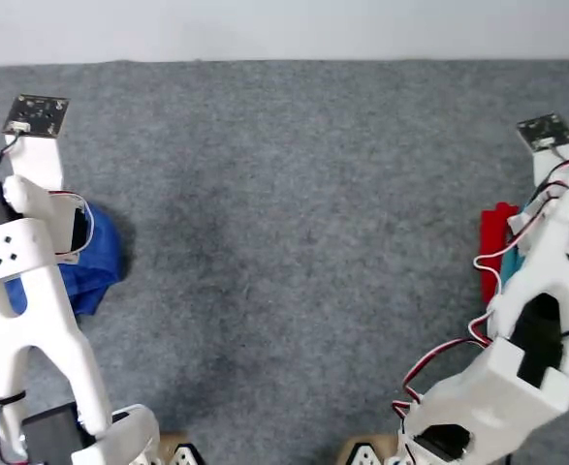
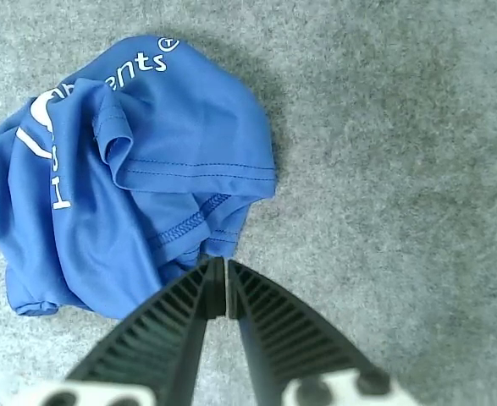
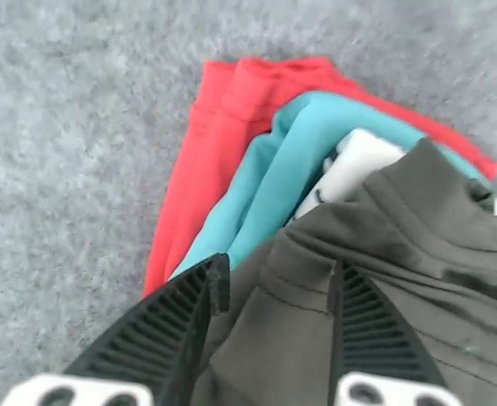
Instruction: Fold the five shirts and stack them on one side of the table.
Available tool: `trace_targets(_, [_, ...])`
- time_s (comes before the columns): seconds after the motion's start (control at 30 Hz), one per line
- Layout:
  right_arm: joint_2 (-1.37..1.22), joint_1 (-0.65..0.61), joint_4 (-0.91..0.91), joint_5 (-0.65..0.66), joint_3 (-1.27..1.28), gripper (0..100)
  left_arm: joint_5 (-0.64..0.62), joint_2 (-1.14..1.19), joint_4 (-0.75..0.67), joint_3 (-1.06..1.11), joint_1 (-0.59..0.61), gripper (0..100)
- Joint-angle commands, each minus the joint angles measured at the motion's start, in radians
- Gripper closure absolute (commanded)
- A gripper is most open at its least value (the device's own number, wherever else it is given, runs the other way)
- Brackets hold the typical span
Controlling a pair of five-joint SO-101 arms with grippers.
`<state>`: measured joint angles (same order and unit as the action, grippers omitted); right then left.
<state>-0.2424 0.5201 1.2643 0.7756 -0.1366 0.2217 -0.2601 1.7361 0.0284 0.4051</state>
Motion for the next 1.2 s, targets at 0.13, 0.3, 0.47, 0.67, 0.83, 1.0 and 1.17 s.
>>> trace_targets(0.13, [-0.018, 0.016, -0.079, -0.009, -0.057, 80.9, 0.008, -0.031, 0.002, -0.008, -0.002, 98])
trace_targets(0.3, [-0.074, 0.019, -0.079, -0.006, -0.058, 82.0, 0.008, -0.031, 0.002, -0.008, -0.002, 98])
trace_targets(0.47, [-0.081, 0.019, -0.079, 0.003, -0.058, 92.3, 0.008, -0.031, 0.002, -0.008, -0.002, 98])
trace_targets(0.67, [-0.081, 0.048, -0.070, 0.046, -0.126, 95.6, 0.008, -0.031, 0.002, -0.008, -0.002, 98])
trace_targets(0.83, [-0.081, 0.096, -0.070, 0.075, -0.178, 96.1, 0.008, -0.031, 0.000, -0.008, -0.002, 98])
trace_targets(1.0, [-0.081, 0.113, -0.070, 0.117, -0.181, 98.7, 0.008, -0.029, -0.014, -0.007, -0.002, 98])
trace_targets(1.17, [-0.048, 0.125, -0.085, 0.112, -0.198, 98.7, 0.008, -0.029, -0.014, -0.007, -0.003, 98])
